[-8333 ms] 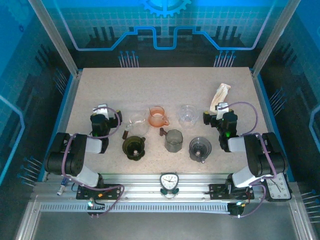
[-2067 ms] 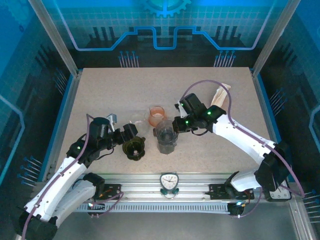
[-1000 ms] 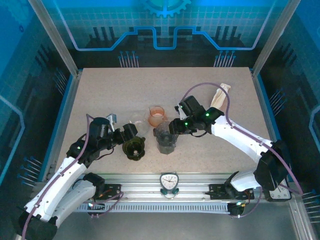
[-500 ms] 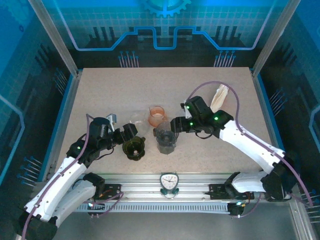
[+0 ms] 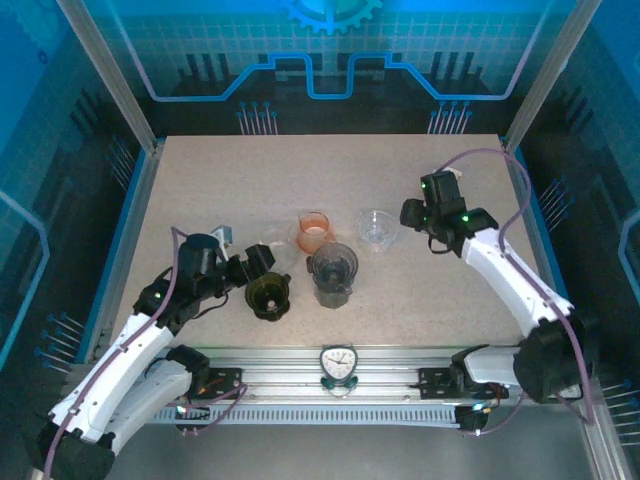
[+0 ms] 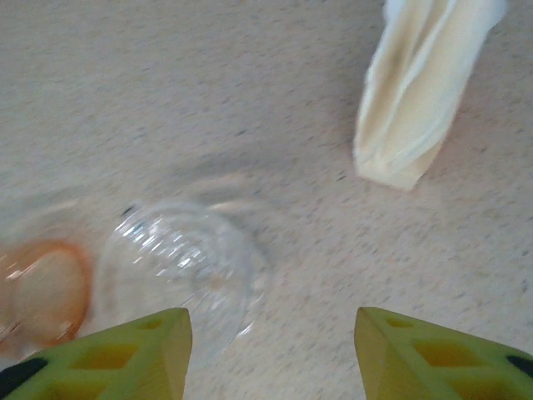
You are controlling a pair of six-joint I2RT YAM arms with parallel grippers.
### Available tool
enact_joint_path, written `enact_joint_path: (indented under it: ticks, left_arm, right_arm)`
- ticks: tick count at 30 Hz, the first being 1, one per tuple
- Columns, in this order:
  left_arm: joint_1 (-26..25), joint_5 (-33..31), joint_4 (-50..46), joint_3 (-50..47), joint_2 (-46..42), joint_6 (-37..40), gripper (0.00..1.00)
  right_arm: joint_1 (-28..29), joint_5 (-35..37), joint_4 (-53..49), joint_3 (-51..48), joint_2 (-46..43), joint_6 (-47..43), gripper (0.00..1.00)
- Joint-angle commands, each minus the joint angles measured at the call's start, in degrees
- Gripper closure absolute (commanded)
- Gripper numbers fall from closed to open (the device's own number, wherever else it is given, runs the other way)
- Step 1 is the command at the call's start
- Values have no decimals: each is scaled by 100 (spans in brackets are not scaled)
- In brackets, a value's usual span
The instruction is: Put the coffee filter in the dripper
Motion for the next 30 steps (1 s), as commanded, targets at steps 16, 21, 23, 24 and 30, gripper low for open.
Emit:
enact_joint_path:
  ticks: [16,21,23,24,30]
  left_arm:
    - [-41,11,258,-146,119,153,1]
    - [-37,-11,304,-145,138,125,1]
    - [-42,-32,296,-127,162,125,1]
    - [-42,-41,289,-111,177,133,1]
    - [-40,-106,239,-8,291,152,1]
  right_arm:
    - [-2034,-58,1048,505,1374,1001,34]
    - [-2491,-347,1097,619,1811,1410,43]
    - [-2587,-366,966,867,2088,1421,49]
    - [-2621,-353,852,1027,2255,1404,52]
    - [-2849,-617,765,1397,2999,1622,62]
